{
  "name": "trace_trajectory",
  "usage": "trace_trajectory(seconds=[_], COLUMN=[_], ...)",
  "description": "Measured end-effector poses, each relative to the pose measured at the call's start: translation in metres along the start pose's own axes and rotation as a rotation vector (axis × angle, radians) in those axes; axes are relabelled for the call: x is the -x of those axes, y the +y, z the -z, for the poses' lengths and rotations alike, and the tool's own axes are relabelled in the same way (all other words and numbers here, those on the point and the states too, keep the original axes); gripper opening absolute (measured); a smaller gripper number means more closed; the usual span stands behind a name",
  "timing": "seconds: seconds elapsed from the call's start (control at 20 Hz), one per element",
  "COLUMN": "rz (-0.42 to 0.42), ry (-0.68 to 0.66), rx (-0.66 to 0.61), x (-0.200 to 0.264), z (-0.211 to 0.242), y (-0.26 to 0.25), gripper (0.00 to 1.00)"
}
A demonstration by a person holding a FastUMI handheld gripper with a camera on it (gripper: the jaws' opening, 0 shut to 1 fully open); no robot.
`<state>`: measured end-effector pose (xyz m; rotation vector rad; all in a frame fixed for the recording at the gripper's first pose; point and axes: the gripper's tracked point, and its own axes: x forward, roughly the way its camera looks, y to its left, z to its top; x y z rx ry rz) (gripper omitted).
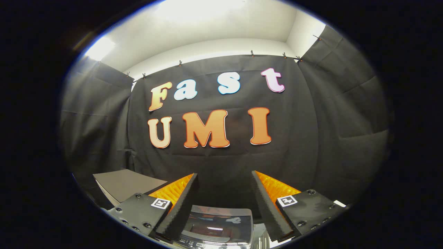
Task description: Put the clothes into the washing machine and then close the washing machine lid.
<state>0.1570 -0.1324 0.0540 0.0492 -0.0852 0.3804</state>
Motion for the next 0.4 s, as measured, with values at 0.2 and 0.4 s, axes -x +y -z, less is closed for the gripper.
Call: trace_trajectory(seconds=[0.2, 0.4], rz=[0.030, 0.051], ry=[-0.027, -0.022], rx=[-0.001, 0.013], x=[0.018, 0.040], z=[-0.009, -0.011], y=[-0.023, -0.039], gripper=[0.97, 0.97])
